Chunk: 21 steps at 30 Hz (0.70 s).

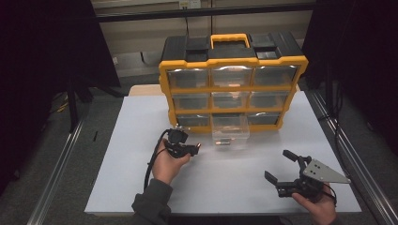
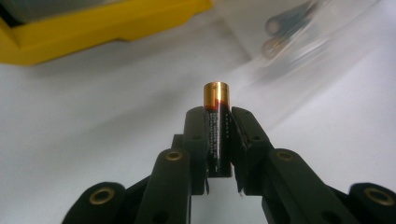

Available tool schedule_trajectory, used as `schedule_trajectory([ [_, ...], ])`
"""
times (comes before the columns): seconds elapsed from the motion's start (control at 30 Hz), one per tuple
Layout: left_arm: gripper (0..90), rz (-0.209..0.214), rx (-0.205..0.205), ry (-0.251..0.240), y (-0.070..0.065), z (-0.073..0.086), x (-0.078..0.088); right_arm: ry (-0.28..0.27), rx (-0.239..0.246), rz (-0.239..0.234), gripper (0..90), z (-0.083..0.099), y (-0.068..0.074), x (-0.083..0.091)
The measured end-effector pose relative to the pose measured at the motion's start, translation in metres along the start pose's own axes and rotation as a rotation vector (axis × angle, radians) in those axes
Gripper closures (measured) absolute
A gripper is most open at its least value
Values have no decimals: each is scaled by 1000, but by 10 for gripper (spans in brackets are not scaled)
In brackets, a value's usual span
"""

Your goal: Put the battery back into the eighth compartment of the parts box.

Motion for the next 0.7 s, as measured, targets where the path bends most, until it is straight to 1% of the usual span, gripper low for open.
schedule_trajectory([
  [0.03,773,0,3,-4,-1,-2,2,0,0,1,18,0,0,0],
  [0.07,773,9,-8,-3,-1,-5,4,0,1,1,18,0,0,0],
  [0.13,773,12,-15,0,-2,-9,8,0,2,1,18,0,0,0],
  [0.17,773,1,-16,-4,-2,-11,9,-1,1,0,18,0,0,0],
  [0.2,773,12,-15,-6,-2,-13,11,-1,1,2,18,0,0,0],
  [0.3,773,29,-22,-12,-4,-19,17,1,2,0,18,0,0,1],
  [0.33,773,38,-18,-17,-5,-22,19,3,1,2,19,0,0,1],
  [0.4,773,63,2,-41,-7,-27,21,4,0,5,18,0,-1,1],
  [0.43,773,66,-25,-25,-7,-29,24,5,0,5,18,0,0,1],
  [0.47,773,59,-41,-19,-6,-30,25,1,2,1,18,0,0,0],
  [0.5,773,54,-21,-35,-9,-34,26,0,2,0,18,0,0,0],
  [0.53,773,60,-42,-23,-8,-35,29,0,2,0,18,0,0,0],
  [0.57,773,62,-51,-21,-9,-37,30,0,4,0,18,0,0,1],
  [0.63,773,55,-52,-25,-11,-42,33,3,2,2,18,0,-1,1],
  [0.7,773,66,-66,-24,-13,-45,34,2,3,3,18,0,-1,1],
])
Point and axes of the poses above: each handheld gripper's, and its own axes: x roughly backward along the jaws, z roughly out of its underside, y roughly to its left, the point moved 7 cm from there along -x, roughly forward along the jaws, and after that the axes turned 13 degrees about -x, right-handed, at the moved point
